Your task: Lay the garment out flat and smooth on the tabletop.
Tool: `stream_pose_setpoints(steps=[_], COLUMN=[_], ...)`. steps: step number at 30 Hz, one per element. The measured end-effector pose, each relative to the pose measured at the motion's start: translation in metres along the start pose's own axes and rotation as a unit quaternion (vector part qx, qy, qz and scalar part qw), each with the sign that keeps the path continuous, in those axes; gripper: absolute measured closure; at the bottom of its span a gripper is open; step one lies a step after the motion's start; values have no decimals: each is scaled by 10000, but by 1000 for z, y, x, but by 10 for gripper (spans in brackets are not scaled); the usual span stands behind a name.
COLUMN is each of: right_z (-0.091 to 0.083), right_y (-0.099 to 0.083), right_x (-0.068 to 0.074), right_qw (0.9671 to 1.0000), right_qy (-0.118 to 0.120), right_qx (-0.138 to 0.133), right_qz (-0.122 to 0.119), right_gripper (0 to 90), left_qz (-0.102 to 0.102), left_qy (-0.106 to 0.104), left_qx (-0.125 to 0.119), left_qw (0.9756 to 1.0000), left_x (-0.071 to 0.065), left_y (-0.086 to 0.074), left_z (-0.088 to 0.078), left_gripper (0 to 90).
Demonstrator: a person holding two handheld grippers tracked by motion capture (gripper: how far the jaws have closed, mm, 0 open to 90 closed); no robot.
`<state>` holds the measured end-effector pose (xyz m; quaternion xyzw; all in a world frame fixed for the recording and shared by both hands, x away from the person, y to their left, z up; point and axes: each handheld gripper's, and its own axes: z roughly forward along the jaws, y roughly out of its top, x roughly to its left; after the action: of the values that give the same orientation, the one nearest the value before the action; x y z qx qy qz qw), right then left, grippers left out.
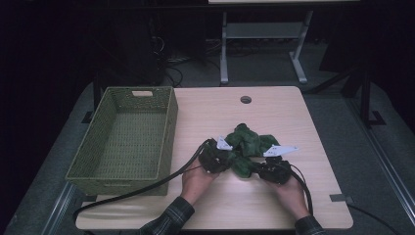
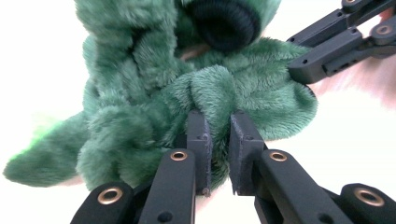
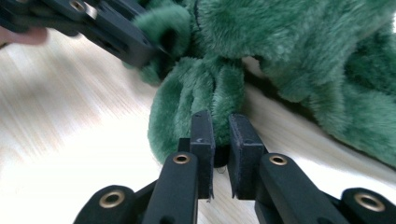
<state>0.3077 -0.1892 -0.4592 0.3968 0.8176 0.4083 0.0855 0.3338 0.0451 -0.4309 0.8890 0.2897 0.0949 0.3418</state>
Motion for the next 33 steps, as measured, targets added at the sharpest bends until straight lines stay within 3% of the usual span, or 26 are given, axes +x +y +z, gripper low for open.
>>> stream_pose_setpoints(steps=[6,12,17,25,31,33], right_z=[-18,-34,-48,-69,-68,-67], right_y=[1,-3,-11,-25,-34,-34], right_x=[-3,-10,-21,-37,-42,-41], right_qw=[9997,9992,9989,9978,9961,9956], right_qy=[-173,-346,-442,-608,-742,-778], right_qx=[-73,47,131,246,474,521], right_qz=[-141,-219,-104,38,-27,-16], right_gripper=[826,827,828,827,828,827], left_qz=[62,143,50,-124,-183,-111], left_qy=[7,70,5,-128,-246,-249], left_qx=[-169,-137,-73,148,353,457], left_qw=[9998,9998,10000,9997,9989,9986], left_x=[-2,0,4,9,7,6], left_y=[3,5,-3,-29,-44,-47], left_z=[-23,-41,-50,-46,-32,-28], left_gripper=[807,826,840,849,853,852])
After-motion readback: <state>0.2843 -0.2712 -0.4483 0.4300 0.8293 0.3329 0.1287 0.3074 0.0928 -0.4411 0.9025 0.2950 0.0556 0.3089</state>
